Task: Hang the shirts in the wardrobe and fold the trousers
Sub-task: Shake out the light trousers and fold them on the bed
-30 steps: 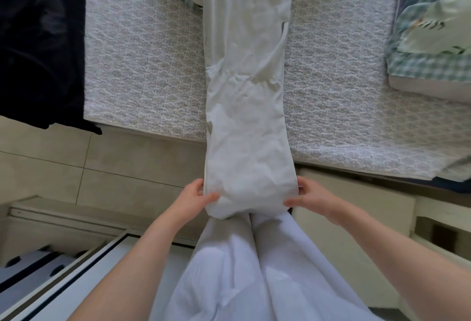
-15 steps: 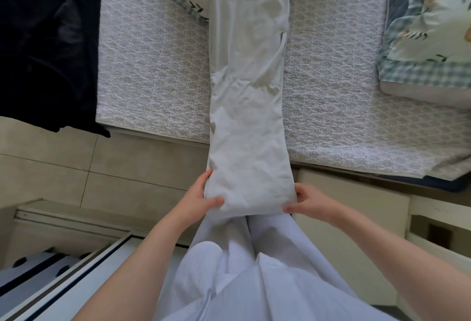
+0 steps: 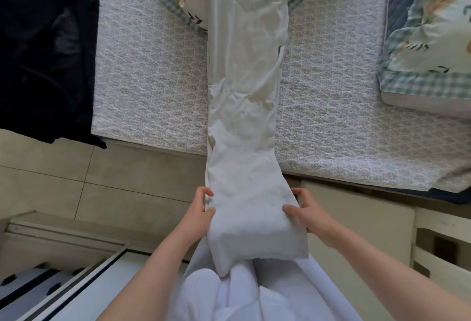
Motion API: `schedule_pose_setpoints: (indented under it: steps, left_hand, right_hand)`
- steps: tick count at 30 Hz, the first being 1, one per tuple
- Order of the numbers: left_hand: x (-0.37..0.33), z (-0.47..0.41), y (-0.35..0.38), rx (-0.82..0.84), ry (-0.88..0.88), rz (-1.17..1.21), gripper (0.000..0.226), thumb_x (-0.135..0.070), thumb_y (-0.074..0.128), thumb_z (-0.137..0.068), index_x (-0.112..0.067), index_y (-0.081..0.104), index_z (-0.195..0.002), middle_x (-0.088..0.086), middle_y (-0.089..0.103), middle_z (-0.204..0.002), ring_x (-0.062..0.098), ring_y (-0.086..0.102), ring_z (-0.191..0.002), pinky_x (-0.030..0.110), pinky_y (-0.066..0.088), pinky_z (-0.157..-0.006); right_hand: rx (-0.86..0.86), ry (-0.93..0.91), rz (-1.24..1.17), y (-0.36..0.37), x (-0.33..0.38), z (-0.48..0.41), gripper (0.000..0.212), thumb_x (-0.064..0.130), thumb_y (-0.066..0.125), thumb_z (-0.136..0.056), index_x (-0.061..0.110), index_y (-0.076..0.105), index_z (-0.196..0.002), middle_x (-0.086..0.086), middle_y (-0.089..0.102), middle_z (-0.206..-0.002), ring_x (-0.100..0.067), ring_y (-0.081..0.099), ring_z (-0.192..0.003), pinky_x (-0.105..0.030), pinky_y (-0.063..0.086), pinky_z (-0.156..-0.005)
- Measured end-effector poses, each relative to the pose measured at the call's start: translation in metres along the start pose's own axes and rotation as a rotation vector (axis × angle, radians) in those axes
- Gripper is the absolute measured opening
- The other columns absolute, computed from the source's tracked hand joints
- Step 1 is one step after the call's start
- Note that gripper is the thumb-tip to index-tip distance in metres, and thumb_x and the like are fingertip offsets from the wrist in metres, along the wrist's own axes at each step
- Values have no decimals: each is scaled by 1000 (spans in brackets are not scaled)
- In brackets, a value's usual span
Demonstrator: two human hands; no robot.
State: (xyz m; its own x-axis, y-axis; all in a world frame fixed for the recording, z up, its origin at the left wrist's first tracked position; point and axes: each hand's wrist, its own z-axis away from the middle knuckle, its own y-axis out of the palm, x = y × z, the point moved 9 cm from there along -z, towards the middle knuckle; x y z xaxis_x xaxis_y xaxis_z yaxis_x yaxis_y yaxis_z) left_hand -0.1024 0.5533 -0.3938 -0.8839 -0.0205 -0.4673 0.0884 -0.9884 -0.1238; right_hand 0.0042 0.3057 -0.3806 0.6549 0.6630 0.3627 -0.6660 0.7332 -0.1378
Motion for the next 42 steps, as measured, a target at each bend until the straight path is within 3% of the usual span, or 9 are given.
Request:
schedule_pose_setpoints:
  steps: [2, 7, 11, 17, 22, 26, 30, 35, 42]
  left_hand:
    - [-7, -6, -5, -24, 35, -37, 14, -6, 42, -101, -16, 51, -99, 4, 53, -75, 13, 44, -58, 22, 36, -49]
    - [-1, -9, -3, 93, -34, 101, 21, -17, 58, -89, -27, 63, -108, 1, 65, -103, 19, 62, -80, 37, 52, -66]
    - [23, -2, 8, 218, -224, 90, 33, -7, 56, -94, -29, 59, -118, 6, 64, -105, 18, 62, -67, 32, 54, -51]
    - [-20, -34, -18, 200, -289, 410, 27, -22, 60, -95, -1, 69, -110, 1, 55, -63, 7, 40, -43, 16, 30, -34]
    - [-104, -113, -59, 17, -82, 694, 42, -41, 37, -105, -10, 60, -119, 10, 71, -101, 17, 69, -74, 24, 54, -60]
    - [-84, -164, -69, -191, -112, 257, 20, -24, 52, -100, -9, 59, -112, 13, 59, -100, 21, 58, -75, 31, 49, -67]
    - [-49, -177, -55, -191, -139, 39, 38, -6, 66, -89, -2, 55, -125, 11, 61, -116, 27, 61, -104, 37, 49, -92]
    - [-25, -176, -45, -177, -123, -126, 38, -15, 72, -86, -5, 58, -121, 8, 67, -114, 25, 63, -105, 37, 49, -95]
    - [-23, -173, -44, -128, -17, 1, 19, -10, 73, -85, -7, 69, -104, 3, 74, -100, 17, 67, -92, 25, 52, -79]
  right_hand:
    - [16, -14, -76, -3, 3, -4, 53, 18, 63, -90, 34, 37, -133, -6, 70, -105, -25, 69, -94, -48, 55, -83]
    - [91, -42, -40, -1, 15, -7, 62, 5, 58, -90, 35, 34, -138, -3, 68, -95, -16, 67, -82, -31, 53, -72]
    - [195, 51, 80, 2, 10, -4, 50, 8, 56, -93, 38, 42, -130, 2, 65, -78, -9, 64, -64, -27, 53, -56]
    - [274, 169, -361, -20, 49, -38, 27, 9, 52, -96, 12, 63, -120, -10, 74, -105, -19, 72, -88, -26, 58, -69]
    - [-8, 56, -912, -66, 102, -105, 38, 35, 36, -105, 5, 59, -108, -22, 72, -92, -27, 74, -78, -33, 61, -63]
    - [-160, 122, -490, -69, 88, -140, 24, 18, 43, -102, 2, 55, -115, -19, 67, -96, -29, 68, -85, -36, 56, -71]
    - [-63, 154, -152, -37, 63, -154, 15, 17, 52, -98, 7, 57, -108, -12, 61, -98, -19, 58, -75, -31, 51, -72]
    - [-162, 117, -222, -29, 56, -172, 28, 23, 58, -96, 11, 44, -117, -9, 58, -116, -24, 62, -101, -43, 52, -92]
    - [-80, 15, -94, -28, 79, -182, 29, 25, 57, -97, 13, 46, -121, 1, 59, -106, -18, 62, -99, -34, 54, -81]
